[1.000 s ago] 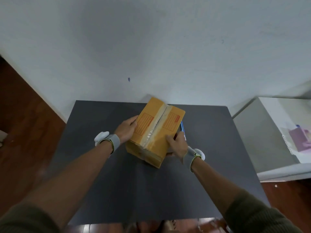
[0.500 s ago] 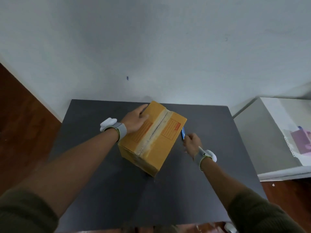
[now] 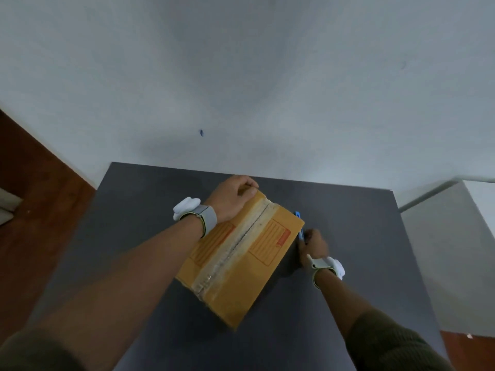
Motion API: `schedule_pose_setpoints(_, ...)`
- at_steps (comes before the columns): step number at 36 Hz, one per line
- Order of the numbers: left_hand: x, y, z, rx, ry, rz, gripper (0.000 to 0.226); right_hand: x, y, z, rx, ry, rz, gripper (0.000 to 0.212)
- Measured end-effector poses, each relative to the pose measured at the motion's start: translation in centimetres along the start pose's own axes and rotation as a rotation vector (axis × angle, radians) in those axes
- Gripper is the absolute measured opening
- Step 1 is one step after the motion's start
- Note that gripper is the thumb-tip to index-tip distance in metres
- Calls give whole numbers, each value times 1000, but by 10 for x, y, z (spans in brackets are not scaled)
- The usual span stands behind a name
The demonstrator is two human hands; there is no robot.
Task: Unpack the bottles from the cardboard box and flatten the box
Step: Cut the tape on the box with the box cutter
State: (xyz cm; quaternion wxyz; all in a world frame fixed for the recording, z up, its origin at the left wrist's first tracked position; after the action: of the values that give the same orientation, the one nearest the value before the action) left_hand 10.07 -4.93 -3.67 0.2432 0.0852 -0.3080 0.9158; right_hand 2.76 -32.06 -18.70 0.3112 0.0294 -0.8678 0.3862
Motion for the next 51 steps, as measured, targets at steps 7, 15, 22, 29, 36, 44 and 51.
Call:
schedule_pose_setpoints(7,1,-2,1,33,13,11,17,-5,-29,-8,-76,-48,69,21)
schedule_pose_setpoints(15,0,-2,-4,32,9,10,15,36,-90,-80,-411,-323,-238,28)
schedule_pose_setpoints(22,-2,-2,-9,29,4,30,10,60,-112,-119,-125,-461,-203,18)
schedule_pose_setpoints(29,-1,-3,-7,26,31,42,8,58,-112,-138,10,-387,-161,30)
schedule_pose_setpoints(36,-2,-4,-10,30,25,42,6,60,-111,-146,69,-366,-166,32)
schedule_pose_setpoints(44,-2,-4,-10,40,15,35,6,61,-108,-149,96,-362,-215,34)
schedule_pose_setpoints(51,-3,-4,-9,30,20,37,7,53,-105,-150,154,-377,-255,35)
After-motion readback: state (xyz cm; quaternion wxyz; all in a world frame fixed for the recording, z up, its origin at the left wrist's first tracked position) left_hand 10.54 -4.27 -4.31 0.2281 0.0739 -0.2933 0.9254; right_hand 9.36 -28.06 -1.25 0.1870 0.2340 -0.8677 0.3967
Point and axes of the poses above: each hand's wrist, its own x-axis away from the middle knuckle, its own y-axis out of the palm, z = x × y, the point moved 7 cm from there along -x, towards the middle knuckle, and after that the axes turned 12 degrees about -z, right-handed, at the moved point
